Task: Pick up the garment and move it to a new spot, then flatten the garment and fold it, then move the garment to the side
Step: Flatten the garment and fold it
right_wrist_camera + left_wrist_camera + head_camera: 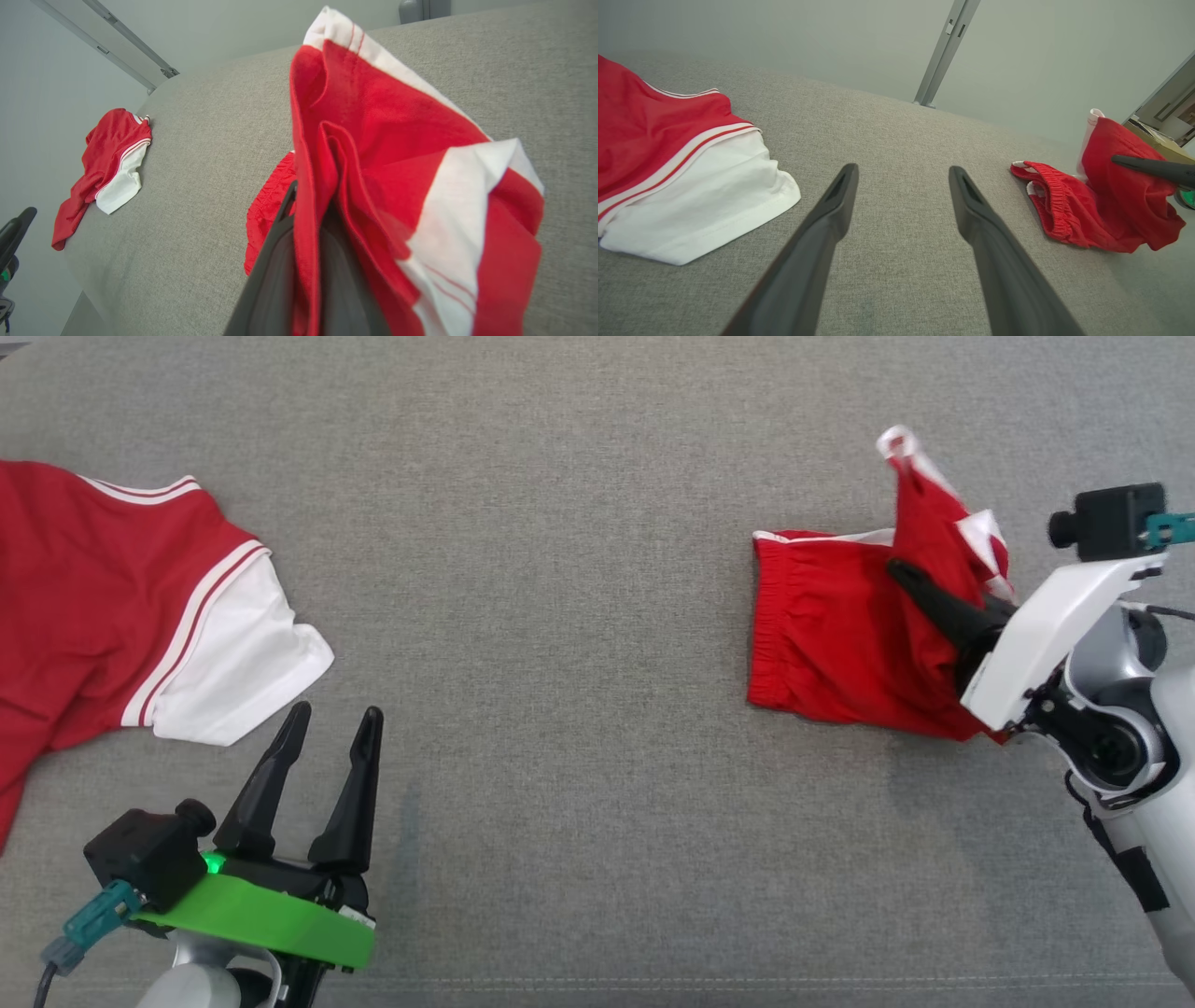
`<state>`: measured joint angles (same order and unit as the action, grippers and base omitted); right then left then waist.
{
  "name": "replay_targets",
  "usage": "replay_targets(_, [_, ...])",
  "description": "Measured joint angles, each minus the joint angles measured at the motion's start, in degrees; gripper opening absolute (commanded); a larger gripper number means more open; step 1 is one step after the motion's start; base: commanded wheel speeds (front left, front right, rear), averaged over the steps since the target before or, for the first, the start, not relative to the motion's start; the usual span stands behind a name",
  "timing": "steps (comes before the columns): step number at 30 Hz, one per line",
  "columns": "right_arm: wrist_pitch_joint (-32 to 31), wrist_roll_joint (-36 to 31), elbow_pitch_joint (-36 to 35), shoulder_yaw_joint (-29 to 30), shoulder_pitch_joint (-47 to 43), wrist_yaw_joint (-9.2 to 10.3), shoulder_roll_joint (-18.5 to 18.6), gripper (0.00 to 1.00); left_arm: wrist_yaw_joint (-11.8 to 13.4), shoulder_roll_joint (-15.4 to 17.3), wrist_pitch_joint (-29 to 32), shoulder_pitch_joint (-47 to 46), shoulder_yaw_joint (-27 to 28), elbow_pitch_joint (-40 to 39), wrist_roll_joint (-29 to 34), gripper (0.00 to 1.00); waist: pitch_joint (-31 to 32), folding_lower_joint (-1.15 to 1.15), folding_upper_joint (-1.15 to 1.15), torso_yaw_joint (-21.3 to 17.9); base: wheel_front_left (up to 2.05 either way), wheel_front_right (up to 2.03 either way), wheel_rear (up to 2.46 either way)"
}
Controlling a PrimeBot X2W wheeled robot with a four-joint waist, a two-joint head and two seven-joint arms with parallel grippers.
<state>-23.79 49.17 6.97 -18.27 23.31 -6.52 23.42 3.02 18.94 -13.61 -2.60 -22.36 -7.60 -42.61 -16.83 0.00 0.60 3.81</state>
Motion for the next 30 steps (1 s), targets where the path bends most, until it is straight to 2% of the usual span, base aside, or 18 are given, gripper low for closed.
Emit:
replay_targets(9, [-2.6,-1.4,1.0,-2.7,0.4,0.6,-2.2,0.0,-0.1,-1.2,0.0,-1.3,-0.3,1.1,0.0,1.0,-0.1,0.0,0.0,3.3,0.0,0.0,0.0])
replay_targets(10, [-2.6,-1.5,1.2,-2.8,0.4,0.65,-2.4,0.09,-0.1,-1.4,0.0,-1.3,-0.3,1.3,0.0,1.0,-0.2,0.0,0.0,3.6,0.0,0.0,0.0])
replay_targets(11, [-2.6,-1.8,1.4,-3.0,0.5,0.79,-2.8,0.38,-0.1,-1.5,0.0,-1.3,-0.3,1.3,0.0,1.0,-0.3,0.0,0.0,4.0,0.0,0.0,0.0])
replay_targets(12, [-2.7,-2.0,1.5,-3.4,0.8,1.15,-3.4,1.0,-0.1,-1.5,0.0,-1.3,-0.1,1.4,0.0,1.0,-0.3,0.0,0.0,4.2,0.0,0.0,0.0])
replay_targets(18, [-2.0,-2.4,0.3,-4.8,2.6,1.05,-7.0,1.0,-0.1,-1.4,-0.1,-1.3,0.9,1.8,0.0,1.0,-0.5,0.0,0.0,4.2,0.0,0.0,0.0])
replay_targets(23, [0.7,-2.2,-4.0,-4.2,3.2,0.99,-8.5,1.0,0.0,-1.1,-0.1,-1.2,1.8,2.0,0.0,1.0,-0.5,0.0,0.0,2.9,0.0,0.0,0.0])
replay_targets(27, [2.8,-1.6,-6.6,-1.5,2.4,1.16,-7.6,1.0,0.0,-0.9,-0.1,-1.1,2.3,1.8,0.0,1.0,-0.5,0.0,0.0,1.7,0.0,0.0,0.0])
replay_targets(30, [3.9,-1.7,-6.0,1.3,-1.5,3.03,-4.9,1.0,0.0,-0.6,-0.1,-0.9,3.0,1.6,-0.1,1.0,-0.5,0.0,0.0,0.5,0.0,0.0,0.0])
